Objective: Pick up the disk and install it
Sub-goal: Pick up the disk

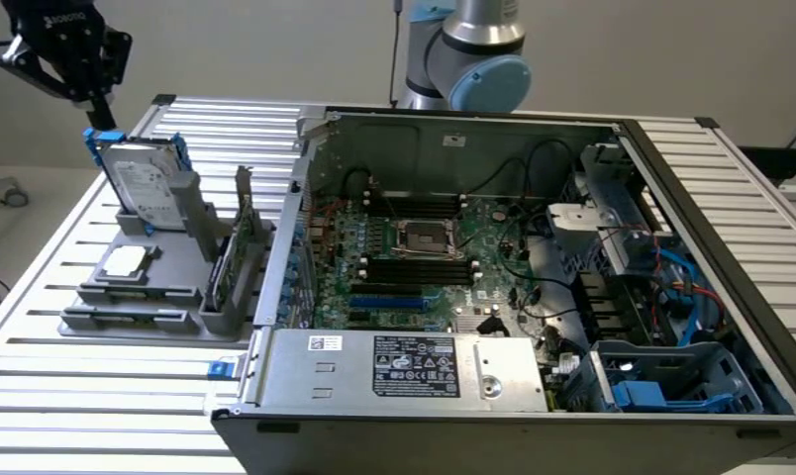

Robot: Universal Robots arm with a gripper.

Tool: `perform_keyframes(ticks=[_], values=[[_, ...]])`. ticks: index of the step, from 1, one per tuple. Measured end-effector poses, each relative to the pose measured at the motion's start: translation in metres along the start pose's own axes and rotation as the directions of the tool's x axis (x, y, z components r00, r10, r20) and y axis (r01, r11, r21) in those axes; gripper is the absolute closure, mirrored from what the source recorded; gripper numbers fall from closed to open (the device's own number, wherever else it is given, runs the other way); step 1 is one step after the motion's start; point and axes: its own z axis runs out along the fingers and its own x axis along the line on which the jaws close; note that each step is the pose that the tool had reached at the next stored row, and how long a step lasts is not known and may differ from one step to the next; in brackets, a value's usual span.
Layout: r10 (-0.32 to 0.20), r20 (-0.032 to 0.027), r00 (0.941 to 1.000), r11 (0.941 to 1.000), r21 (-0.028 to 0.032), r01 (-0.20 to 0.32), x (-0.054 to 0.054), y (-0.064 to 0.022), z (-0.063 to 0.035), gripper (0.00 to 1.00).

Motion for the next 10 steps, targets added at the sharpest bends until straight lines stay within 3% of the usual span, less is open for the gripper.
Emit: perform_keyframes(ticks=[3, 6, 7, 10], values=[[-0.015, -0.0027, 0.9999, 0.9994, -0.0315, 0.015, 0.0, 0.0, 0.0, 0.89], [-0.031, 0.0018, 0.9995, 0.9977, -0.0601, 0.031, 0.0, 0.0, 0.0001, 0.89], [-0.038, 0.0061, 0.9993, 0.9971, -0.0657, 0.038, 0.0, 0.0001, 0.0001, 0.89], [-0.067, 0.0241, 0.9975, 0.9952, -0.0705, 0.068, 0.0, 0.0, 0.0, 0.89]])
